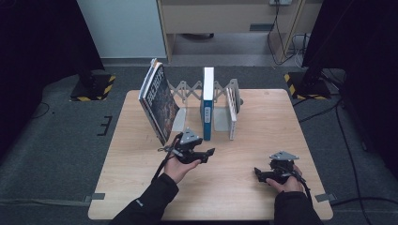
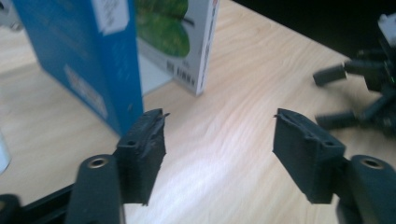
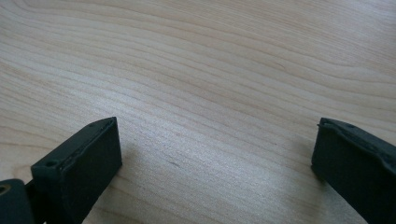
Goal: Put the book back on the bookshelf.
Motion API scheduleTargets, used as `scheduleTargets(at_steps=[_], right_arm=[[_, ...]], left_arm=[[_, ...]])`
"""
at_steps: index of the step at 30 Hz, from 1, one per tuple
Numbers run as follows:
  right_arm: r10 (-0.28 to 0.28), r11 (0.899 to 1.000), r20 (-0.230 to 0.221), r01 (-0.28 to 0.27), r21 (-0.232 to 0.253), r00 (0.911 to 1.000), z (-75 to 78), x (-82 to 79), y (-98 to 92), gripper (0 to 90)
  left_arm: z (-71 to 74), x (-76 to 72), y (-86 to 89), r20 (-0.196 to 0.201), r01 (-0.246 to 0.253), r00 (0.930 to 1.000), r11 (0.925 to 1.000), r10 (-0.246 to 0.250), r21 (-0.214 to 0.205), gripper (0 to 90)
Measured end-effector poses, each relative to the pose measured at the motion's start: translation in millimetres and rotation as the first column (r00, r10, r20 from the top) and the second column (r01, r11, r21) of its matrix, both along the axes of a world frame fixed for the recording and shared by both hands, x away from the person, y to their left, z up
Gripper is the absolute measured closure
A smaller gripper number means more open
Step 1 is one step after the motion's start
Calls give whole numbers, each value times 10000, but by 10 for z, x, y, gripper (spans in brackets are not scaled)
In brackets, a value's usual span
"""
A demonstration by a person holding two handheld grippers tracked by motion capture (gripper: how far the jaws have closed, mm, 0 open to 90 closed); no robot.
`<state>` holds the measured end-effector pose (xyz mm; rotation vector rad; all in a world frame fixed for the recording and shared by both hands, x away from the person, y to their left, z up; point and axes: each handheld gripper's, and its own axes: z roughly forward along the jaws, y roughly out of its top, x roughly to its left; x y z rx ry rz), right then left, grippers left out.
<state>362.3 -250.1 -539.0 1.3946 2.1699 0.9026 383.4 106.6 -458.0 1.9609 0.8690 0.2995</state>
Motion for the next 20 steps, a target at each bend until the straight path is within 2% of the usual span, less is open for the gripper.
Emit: scheduleTargets(at_steps=[2,5,10,13,15,18,20], right_arm=[[8,10000,7,-8,3,10000,-1,1,0,18],[11,10000,10,-11,1,10000,-1,1,0,18],[-2,10000,-1,2,7,10000,0,0,-1,18],[-23,10000,-22,23,40,10000,2,0,-1,19],[-89,9999,45,88,49,10000,2,-1,-5,34],[-168,9999,122,167,44,9998,10,-12,-21,82],[-229,9997,-68,229,-36,9997,45,-16,-37,145]], left_arm=[[-28,-67,115,-167,-80,9998,10000,81,49,286],[-69,-172,301,-62,-241,9997,9992,243,314,276],[-140,-354,642,-43,-618,9981,9977,619,291,248],[-213,-427,843,-410,-742,9963,9961,762,467,219],[-275,-464,988,-640,-1004,9924,9927,1047,670,201],[-347,-485,1156,-865,-1340,9861,9871,1416,878,195],[-416,-476,1287,-1082,-1456,9815,9827,1580,1145,194]])
